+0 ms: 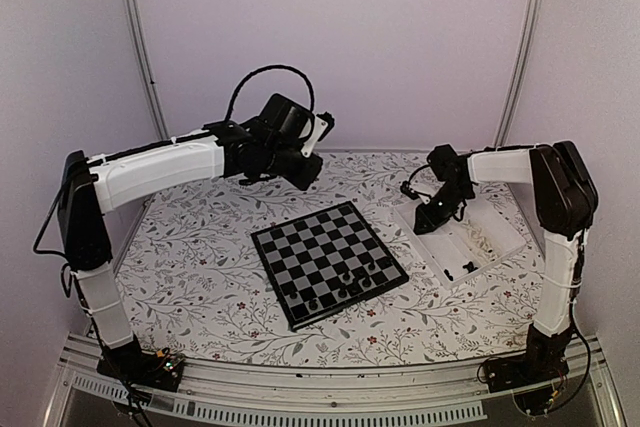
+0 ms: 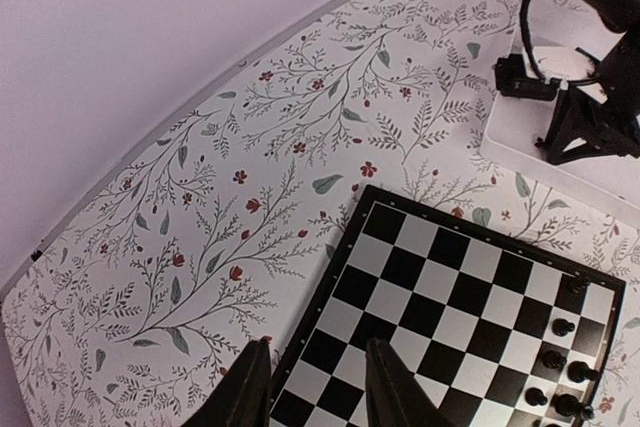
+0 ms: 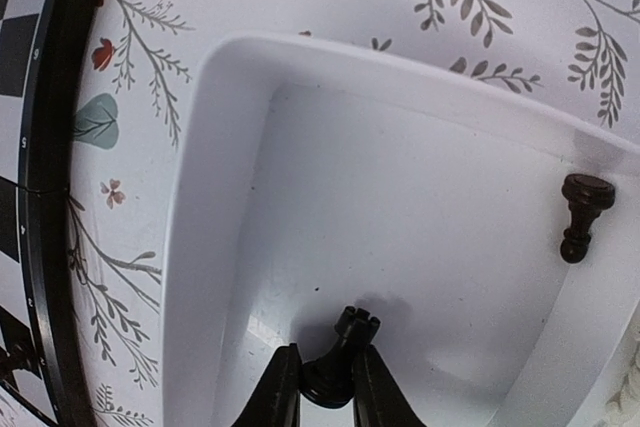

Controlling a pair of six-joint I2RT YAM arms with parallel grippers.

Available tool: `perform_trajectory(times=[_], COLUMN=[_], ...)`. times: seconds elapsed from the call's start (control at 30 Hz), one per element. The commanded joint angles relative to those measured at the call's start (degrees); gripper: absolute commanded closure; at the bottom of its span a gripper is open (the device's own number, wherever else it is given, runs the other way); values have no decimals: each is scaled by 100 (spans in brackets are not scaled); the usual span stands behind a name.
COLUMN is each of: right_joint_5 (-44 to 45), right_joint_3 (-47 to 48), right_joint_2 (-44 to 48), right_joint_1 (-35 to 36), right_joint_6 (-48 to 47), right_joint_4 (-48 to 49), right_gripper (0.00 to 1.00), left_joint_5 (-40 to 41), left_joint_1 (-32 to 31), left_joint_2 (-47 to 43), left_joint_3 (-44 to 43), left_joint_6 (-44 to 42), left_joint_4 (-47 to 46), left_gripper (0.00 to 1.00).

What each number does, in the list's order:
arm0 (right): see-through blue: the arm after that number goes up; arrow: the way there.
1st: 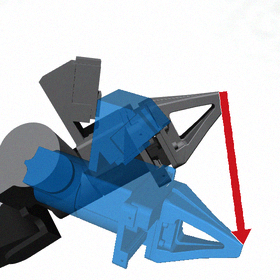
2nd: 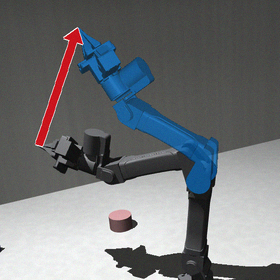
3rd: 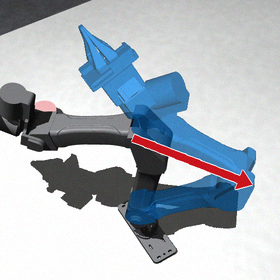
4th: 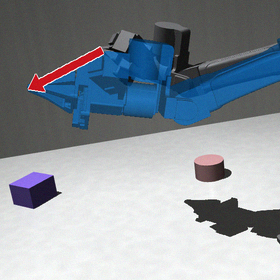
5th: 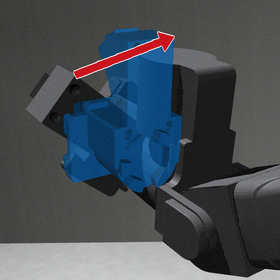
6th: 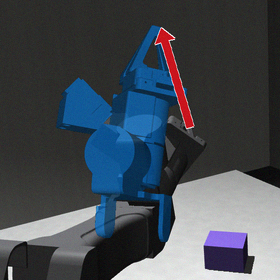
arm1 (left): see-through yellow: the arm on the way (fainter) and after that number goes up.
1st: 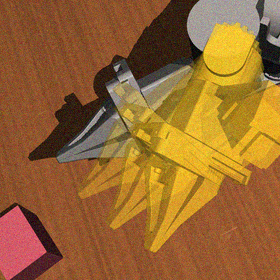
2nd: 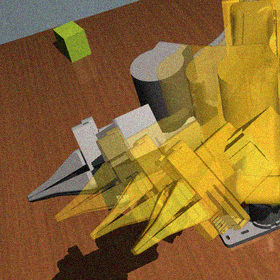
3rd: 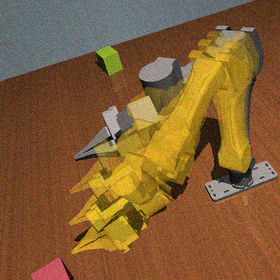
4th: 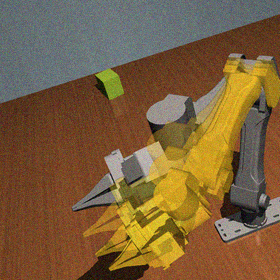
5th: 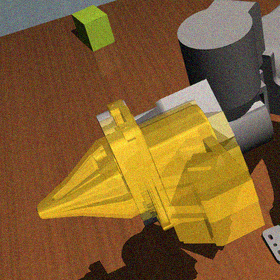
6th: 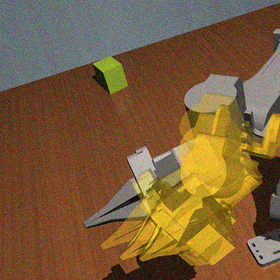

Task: Set up the chess pieces on the board
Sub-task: Pick up the chess piece from the storage box.

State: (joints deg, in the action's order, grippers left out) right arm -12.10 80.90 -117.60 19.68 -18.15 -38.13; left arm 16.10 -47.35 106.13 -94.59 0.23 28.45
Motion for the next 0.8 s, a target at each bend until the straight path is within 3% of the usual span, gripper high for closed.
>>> perform_trajectory(times=[0.0,0.23,0.5,0.63,0.77], right_joint_5=[193,-685,-1121,-1615,-1966], right_joint_3=[-269,-796,-1467,-1606,-1689], right_joint_2=[43,938,2296,2803,3167], right_joint_1=[-90,-161,-149,-79,75], right_joint_6=[-21,-644,-1401,-1786,-2008], right_joint_4=[-146,154,640,566,543], right_gripper=[86,97,98,97,97], left_joint_5=[-51,-581,-2747,-4203,-4923], left_joint_1=[-28,-21,22,125,121], left_joint_2=[126,229,665,957,1343], left_joint_3=[-139,-114,-296,-209,-239], left_joint_6=[-14,263,1123,2073,2903], left_joint_4=[83,-84,-913,-2027,-2940], left_gripper=[66,66,65,65,67])
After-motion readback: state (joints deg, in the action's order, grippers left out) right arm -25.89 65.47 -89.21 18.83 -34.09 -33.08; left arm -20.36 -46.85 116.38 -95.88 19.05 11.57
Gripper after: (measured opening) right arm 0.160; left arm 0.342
